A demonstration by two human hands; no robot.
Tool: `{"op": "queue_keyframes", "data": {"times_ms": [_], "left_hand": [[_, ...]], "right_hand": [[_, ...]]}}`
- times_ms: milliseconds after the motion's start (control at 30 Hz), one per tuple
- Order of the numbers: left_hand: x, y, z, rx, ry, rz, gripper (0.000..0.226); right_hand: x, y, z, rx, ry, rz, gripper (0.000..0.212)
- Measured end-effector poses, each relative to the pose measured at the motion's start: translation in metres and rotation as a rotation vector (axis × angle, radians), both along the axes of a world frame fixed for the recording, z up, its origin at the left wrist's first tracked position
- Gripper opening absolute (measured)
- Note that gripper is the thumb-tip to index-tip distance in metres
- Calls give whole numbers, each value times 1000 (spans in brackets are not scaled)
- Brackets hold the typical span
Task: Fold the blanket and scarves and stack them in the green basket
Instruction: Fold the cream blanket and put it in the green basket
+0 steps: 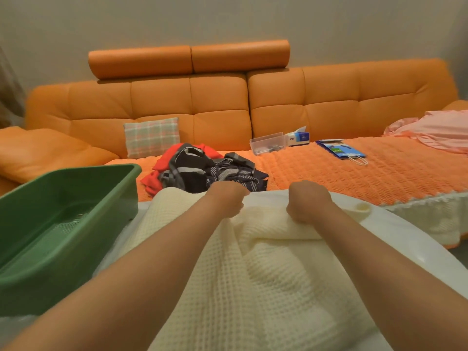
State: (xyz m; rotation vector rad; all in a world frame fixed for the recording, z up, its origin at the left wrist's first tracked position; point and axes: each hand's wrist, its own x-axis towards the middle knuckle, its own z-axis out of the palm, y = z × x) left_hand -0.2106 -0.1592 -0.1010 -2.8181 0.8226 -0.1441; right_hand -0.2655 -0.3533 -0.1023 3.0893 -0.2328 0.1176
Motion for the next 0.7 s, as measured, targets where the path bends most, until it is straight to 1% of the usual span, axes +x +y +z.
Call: {"op": "queue_keyframes", "data": {"times_ms": [67,100,133,167,200,233,267,300,333,400,467,533,567,633,667,700], "left_hand": [[14,-8,-2,114,90,-12,48],[18,-12,-4,119,118,-19,44],[22,-16,-6,94,123,-19,34],[26,-18,-6,53,102,-12,23],[30,-19,-4,-5,60,12,15],[34,-17,-1,-74,14,58,12],[38,-15,0,-153,-21,111,13],[41,-12,-1,-238,-36,165,18],[44,-9,-4,-317,-35,209,25],[44,-7,-17,-449,1,258,35],[39,-12,-30,-542,33,260,36],[31,-21,-40,-529,40,203,23],[26,-26,-43,-484,41,169,21],[14,-32,-48,-408,108,149,26],[8,-33,-50,-387,178,170,33],[3,-33,-51,-351,235,202,40]], "right_hand": [[15,-1,5,9,-156,28,18],[21,-2,6,20,-254,51,21],[28,-2,6,28,-350,75,24],[33,-1,5,44,-441,98,27],[40,-1,3,81,-523,120,29],[46,-1,1,147,-582,138,32],[53,-1,-2,232,-602,150,35],[58,-2,-7,317,-585,160,38],[62,-3,-13,357,-533,177,43],[59,-5,-23,291,-455,240,50],[51,-8,-33,205,-391,336,46],[42,-15,-46,183,-210,362,46],[37,-20,-53,191,-84,323,50],[25,-32,-65,205,147,216,58],[18,-39,-68,201,197,172,60],[12,-46,-68,197,208,133,61]]}}
